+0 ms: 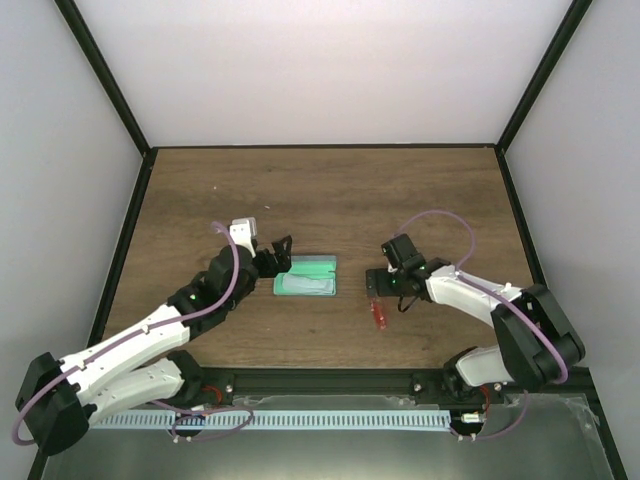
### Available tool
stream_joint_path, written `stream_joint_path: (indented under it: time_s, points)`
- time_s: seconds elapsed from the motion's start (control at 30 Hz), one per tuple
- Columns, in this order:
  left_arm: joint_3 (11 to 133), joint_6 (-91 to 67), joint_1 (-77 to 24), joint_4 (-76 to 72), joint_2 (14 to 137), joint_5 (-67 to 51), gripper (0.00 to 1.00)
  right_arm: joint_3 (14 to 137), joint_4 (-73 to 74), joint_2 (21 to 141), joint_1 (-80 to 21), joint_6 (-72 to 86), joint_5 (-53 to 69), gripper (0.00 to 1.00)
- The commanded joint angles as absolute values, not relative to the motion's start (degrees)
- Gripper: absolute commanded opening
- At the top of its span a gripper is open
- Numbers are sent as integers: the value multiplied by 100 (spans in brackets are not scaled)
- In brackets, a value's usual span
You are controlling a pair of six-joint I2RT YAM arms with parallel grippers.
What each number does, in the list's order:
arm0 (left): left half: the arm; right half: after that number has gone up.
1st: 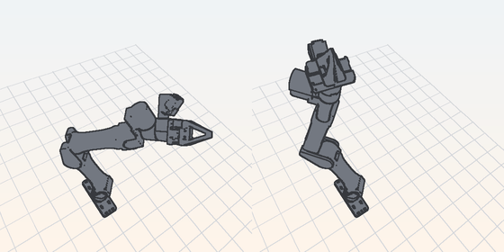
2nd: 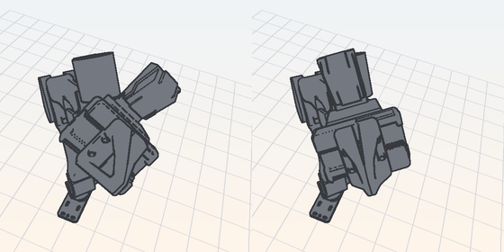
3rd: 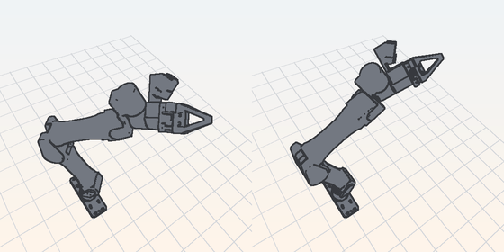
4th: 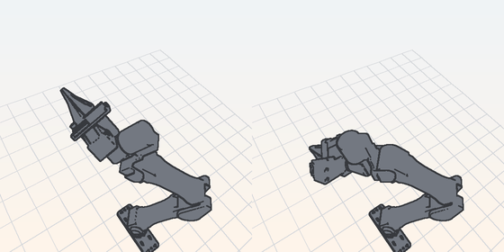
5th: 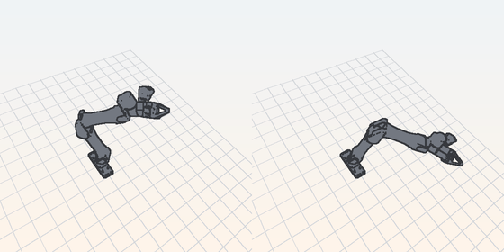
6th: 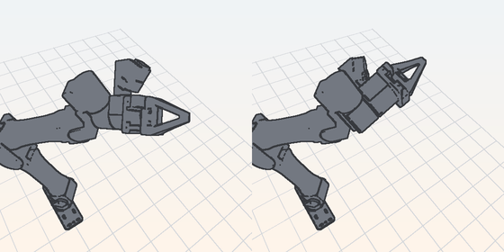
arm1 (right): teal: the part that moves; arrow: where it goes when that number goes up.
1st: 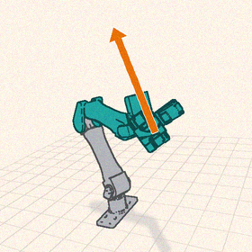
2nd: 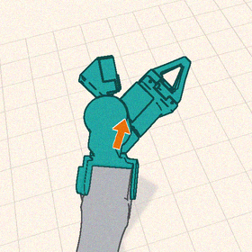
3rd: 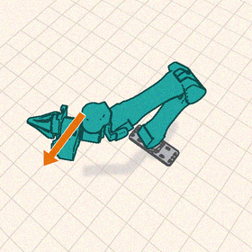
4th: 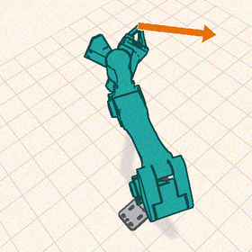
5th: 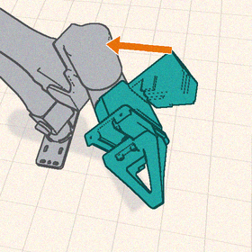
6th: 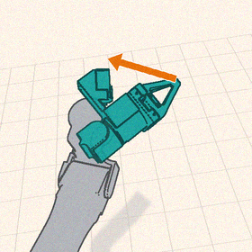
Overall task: Organize the sunglasses
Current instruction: Fold the sunglasses at the center of the board.
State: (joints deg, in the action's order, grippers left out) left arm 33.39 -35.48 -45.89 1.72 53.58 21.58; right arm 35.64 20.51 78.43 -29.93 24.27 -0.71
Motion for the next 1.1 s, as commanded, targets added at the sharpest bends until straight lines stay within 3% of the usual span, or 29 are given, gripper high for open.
stream_joint_path:
  time_s: [0.0,0.17,0.37,0.83,0.93,1.07]
  points:
    - [3305,-3491,-4588,9,5349,2133,100,3614,2161,7834,-3165,2538,-312,100]
    - [3299,-3485,-4583,26,5322,2179,100,3610,2182,7933,-3381,2627,-342,100]
    - [3314,-3489,-4588,14,5390,2197,100,3579,2205,7929,-3700,2957,-464,65]
    - [3304,-3486,-4587,67,5366,2254,100,4202,2004,8612,-3822,3181,-538,28]
    - [3313,-3489,-4585,92,5346,2267,100,4578,2046,8877,-3823,3133,-621,26]
    - [3309,-3468,-4579,117,5334,2281,100,5009,2241,9112,-3828,3086,-710,33]
